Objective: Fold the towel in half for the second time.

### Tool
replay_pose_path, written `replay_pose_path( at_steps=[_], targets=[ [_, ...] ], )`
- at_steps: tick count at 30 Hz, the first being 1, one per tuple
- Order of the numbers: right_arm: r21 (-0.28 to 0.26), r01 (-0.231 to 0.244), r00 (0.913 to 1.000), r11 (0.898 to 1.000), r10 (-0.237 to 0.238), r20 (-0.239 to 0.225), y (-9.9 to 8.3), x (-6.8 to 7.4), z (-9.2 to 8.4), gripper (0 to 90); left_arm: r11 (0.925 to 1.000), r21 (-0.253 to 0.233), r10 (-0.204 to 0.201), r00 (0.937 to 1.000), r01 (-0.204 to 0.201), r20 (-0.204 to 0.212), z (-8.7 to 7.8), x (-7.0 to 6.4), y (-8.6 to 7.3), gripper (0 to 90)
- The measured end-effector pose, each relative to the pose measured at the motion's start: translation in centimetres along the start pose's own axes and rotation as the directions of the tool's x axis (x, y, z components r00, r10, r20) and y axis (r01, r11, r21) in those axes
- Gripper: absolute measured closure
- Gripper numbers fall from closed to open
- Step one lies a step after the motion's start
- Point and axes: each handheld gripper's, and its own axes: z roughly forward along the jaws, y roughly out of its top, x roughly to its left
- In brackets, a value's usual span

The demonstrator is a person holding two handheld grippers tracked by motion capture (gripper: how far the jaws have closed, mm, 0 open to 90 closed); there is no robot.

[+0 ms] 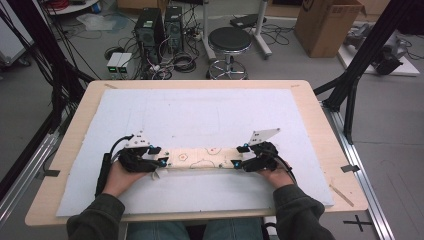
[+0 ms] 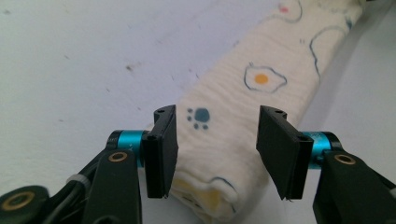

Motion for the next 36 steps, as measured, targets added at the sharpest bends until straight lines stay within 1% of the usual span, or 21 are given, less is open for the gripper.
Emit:
replay_pose_path(
  at_steps=[2, 3, 5, 7, 8, 9, 12, 14, 17, 19, 21, 23, 24, 25, 26, 27, 28, 29, 32, 35, 36],
  targets=[
    [-0.027, -0.027, 0.9996, 0.999, 0.027, 0.001, 0.5, -0.5, -0.5, 39.6, 0.9993, -0.030, -0.025, 0.9995, 0.024, -0.020, -0.4, 0.6, 0.3, 47.1],
    [-0.039, -0.042, 0.9991, 0.998, 0.042, 0.003, 0.7, -0.8, -0.7, 39.7, 0.9981, -0.041, -0.047, 0.9986, 0.046, -0.025, -0.4, 0.9, 0.3, 47.1],
    [-0.044, -0.069, 0.9975, 0.997, 0.070, 0.014, 0.9, -1.4, -0.8, 41.4, 0.9972, -0.030, -0.070, 0.9966, 0.068, -0.045, -0.2, 1.3, 0.3, 47.4],
    [-0.027, -0.111, 0.9933, 0.993, 0.112, 0.029, 1.0, -2.1, -0.7, 43.4, 0.9962, -0.004, -0.087, 0.9947, 0.087, -0.054, 0.2, 1.8, 0.1, 48.2],
    [-0.024, -0.128, 0.9911, 0.992, 0.129, 0.035, 0.9, -2.5, -0.6, 44.3, 0.9950, 0.005, -0.099, 0.9931, 0.100, -0.063, 0.4, 2.0, 0.0, 48.9],
    [-0.013, -0.159, 0.9866, 0.987, 0.160, 0.034, 0.7, -2.8, -0.4, 44.7, 0.9942, 0.019, -0.104, 0.9917, 0.106, -0.076, 0.6, 2.2, -0.1, 49.4],
    [0.027, -0.214, 0.9762, 0.976, 0.213, 0.041, 0.3, -3.6, 0.1, 47.0, 0.9896, 0.036, -0.136, 0.9882, 0.139, -0.071, 1.2, 2.7, -0.3, 50.4],
    [0.037, -0.239, 0.9707, 0.970, 0.238, 0.034, 0.2, -3.9, 0.3, 49.2, 0.9870, 0.059, -0.146, 0.9873, 0.150, -0.062, 1.4, 2.9, -0.5, 51.4],
    [0.066, -0.257, 0.9665, 0.964, 0.255, 0.029, -0.1, -4.2, 0.7, 52.1, 0.9833, 0.092, -0.153, 0.9869, 0.157, -0.052, 1.8, 3.0, -0.7, 53.6],
    [0.090, -0.280, 0.9600, 0.956, 0.279, 0.022, -0.3, -4.4, 1.0, 55.1, 0.9809, 0.107, -0.159, 0.9864, 0.163, -0.042, 2.0, 3.0, -0.8, 54.4],
    [0.107, -0.283, 0.9587, 0.953, 0.284, 0.008, -0.4, -4.5, 1.4, 58.1, 0.9793, 0.126, -0.156, 0.9874, 0.158, -0.028, 2.2, 3.0, -0.8, 57.2],
    [0.116, -0.270, 0.9626, 0.956, 0.271, 0.005, -0.4, -4.4, 1.6, 62.2, 0.9795, 0.132, -0.149, 0.9884, 0.151, -0.031, 2.2, 3.0, -0.8, 60.3],
    [0.119, -0.267, 0.9628, 0.956, 0.270, -0.007, -0.3, -4.4, 1.7, 66.0, 0.9801, 0.130, -0.149, 0.9887, 0.150, -0.013, 2.2, 3.0, -0.8, 64.5],
    [0.124, -0.267, 0.9629, 0.956, 0.270, -0.009, -0.3, -4.3, 1.8, 67.0, 0.9800, 0.130, -0.150, 0.9886, 0.151, -0.017, 2.2, 2.9, -0.9, 67.6],
    [0.124, -0.258, 0.9655, 0.958, 0.260, -0.003, -0.3, -4.3, 1.8, 69.7, 0.9806, 0.135, -0.141, 0.9899, 0.142, -0.011, 2.2, 2.9, -0.8, 69.1],
    [0.129, -0.264, 0.9632, 0.956, 0.268, -0.016, -0.3, -4.2, 1.8, 73.7, 0.9815, 0.128, -0.143, 0.9898, 0.142, -0.007, 2.2, 2.8, -0.8, 72.1],
    [0.135, -0.261, 0.9637, 0.956, 0.266, -0.021, -0.3, -4.2, 1.9, 74.6, 0.9826, 0.129, -0.134, 0.9910, 0.134, -0.007, 2.2, 2.7, -0.8, 75.6],
    [0.132, -0.254, 0.9660, 0.958, 0.258, -0.018, -0.3, -4.2, 1.9, 76.2, 0.9835, 0.130, -0.126, 0.9920, 0.126, -0.009, 2.2, 2.7, -0.7, 78.0],
    [0.133, -0.232, 0.9715, 0.963, 0.236, -0.015, -0.1, -4.0, 1.8, 78.7, 0.9856, 0.122, -0.117, 0.9930, 0.118, -0.014, 2.0, 2.6, -0.7, 81.4],
    [0.124, -0.231, 0.9721, 0.965, 0.234, -0.012, 0.0, -4.0, 1.5, 79.2, 0.9875, 0.103, -0.118, 0.9928, 0.119, -0.021, 1.9, 2.7, -0.6, 82.1],
    [0.123, -0.234, 0.9713, 0.964, 0.237, -0.011, 0.1, -4.0, 1.4, 79.3, 0.9875, 0.090, -0.128, 0.9915, 0.130, -0.024, 1.9, 2.7, -0.5, 82.2]
  ],
)
